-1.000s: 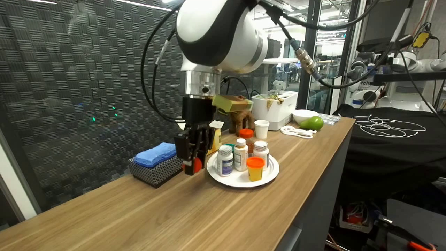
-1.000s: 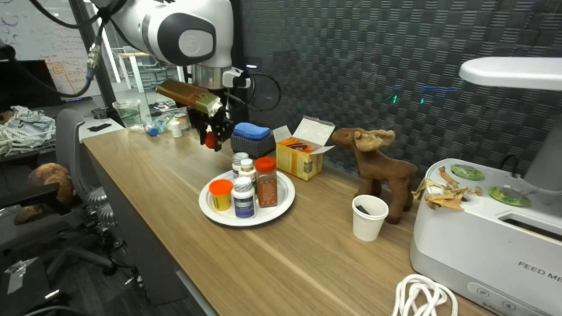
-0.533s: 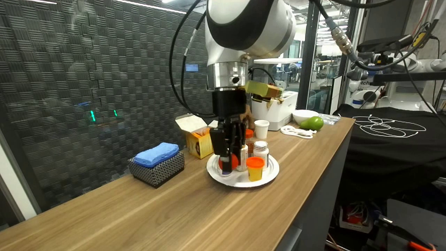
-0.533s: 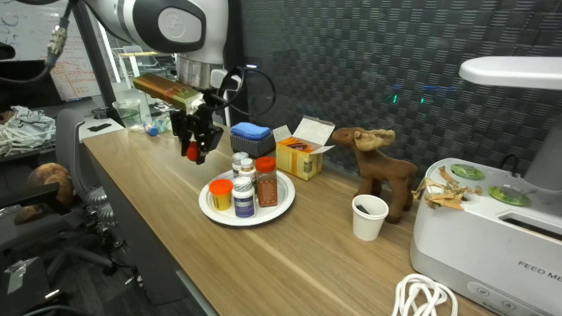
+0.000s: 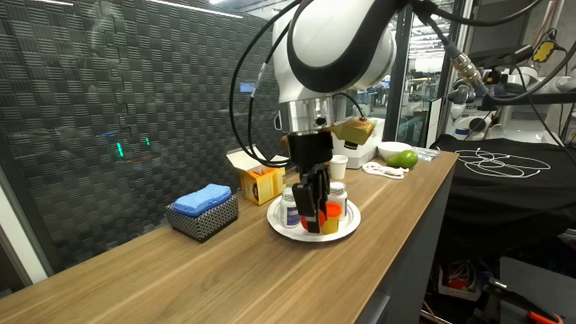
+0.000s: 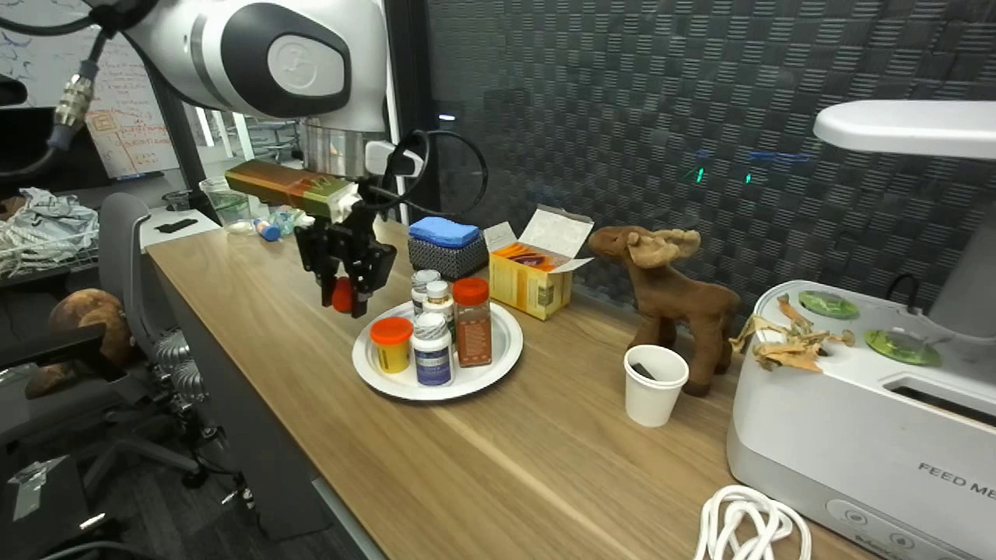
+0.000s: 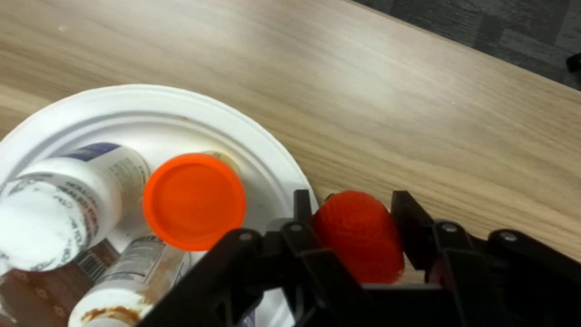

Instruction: Pick up all the objects surrounding the white plate and arrange them on the plate

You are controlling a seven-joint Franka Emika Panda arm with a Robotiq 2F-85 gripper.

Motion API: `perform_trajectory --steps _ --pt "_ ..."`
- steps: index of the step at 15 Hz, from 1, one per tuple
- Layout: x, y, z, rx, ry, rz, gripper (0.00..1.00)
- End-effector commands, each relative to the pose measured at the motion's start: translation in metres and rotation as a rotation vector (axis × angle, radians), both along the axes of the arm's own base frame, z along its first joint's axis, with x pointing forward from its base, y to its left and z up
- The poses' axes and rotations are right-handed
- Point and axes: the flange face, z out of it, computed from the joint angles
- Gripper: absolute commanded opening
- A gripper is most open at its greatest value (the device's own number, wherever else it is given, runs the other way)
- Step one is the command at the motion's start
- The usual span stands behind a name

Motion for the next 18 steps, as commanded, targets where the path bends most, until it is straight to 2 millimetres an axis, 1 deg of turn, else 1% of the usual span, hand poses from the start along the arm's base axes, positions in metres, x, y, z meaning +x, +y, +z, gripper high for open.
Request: perform_trajectory --steps 1,9,14,15,16,17,18 --pt "-0.001 0.003 0.007 -0.046 -0.090 0.036 0.23" --pt "0.001 0.004 -0.003 -0.143 -0.172 0.102 0.23" --pt "0.000 0.006 -0.007 -0.171 -0.205 0.132 0.23" --pt "0.000 0.006 -0.008 -0.176 -0.206 0.135 0.25" --pt "0.000 0.006 -0.008 -0.179 -0.208 0.137 0.63" --pt "0.000 0.006 -0.008 -0.183 -0.215 0.140 0.74" --pt "0.000 0.006 -0.007 -0.184 -0.220 0.141 0.79"
